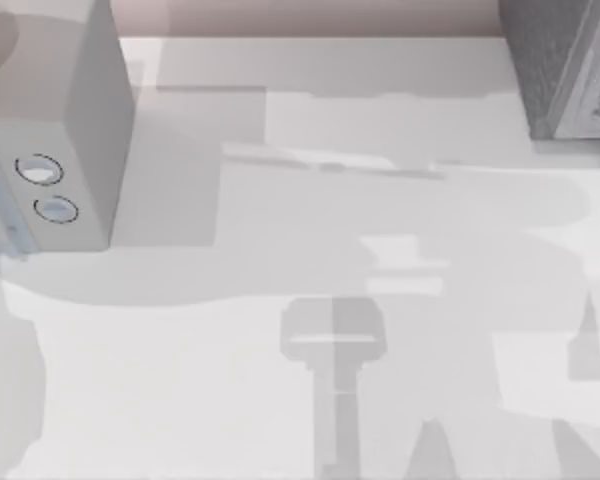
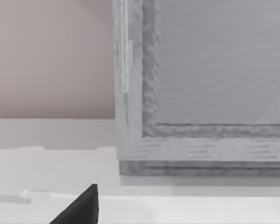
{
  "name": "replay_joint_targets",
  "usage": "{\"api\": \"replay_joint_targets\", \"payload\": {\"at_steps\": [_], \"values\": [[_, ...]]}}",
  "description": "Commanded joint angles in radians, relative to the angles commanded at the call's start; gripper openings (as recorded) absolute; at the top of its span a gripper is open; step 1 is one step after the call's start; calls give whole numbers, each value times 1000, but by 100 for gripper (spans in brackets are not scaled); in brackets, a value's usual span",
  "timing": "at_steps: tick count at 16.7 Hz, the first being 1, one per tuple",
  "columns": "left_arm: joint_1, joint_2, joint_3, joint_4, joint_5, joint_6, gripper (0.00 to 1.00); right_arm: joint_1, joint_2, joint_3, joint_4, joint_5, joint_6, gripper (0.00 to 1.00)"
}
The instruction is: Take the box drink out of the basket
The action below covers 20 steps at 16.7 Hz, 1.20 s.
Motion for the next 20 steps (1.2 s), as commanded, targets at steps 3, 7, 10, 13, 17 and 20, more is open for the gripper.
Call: {"api": "replay_joint_targets", "payload": {"at_steps": [3, 7, 10, 13, 17, 20], "values": [[0, -13, -13, 1, -3, 1, 0, 0, 0, 0, 0, 0, 0, 100], [-36, -133, -152, 4, -44, -8, 0, 0, 0, 0, 0, 0, 0, 100], [-87, -310, -345, 24, -96, -13, 0, 0, 0, 0, 0, 0, 0, 100], [-151, -541, -593, 50, -159, -17, 0, 0, 0, 0, 0, 0, 0, 100], [-240, -888, -951, 81, -245, -19, 0, 0, 0, 0, 0, 0, 0, 100], [-298, -1139, -1210, 98, -304, -18, 0, 0, 0, 0, 0, 0, 0, 100]]}}
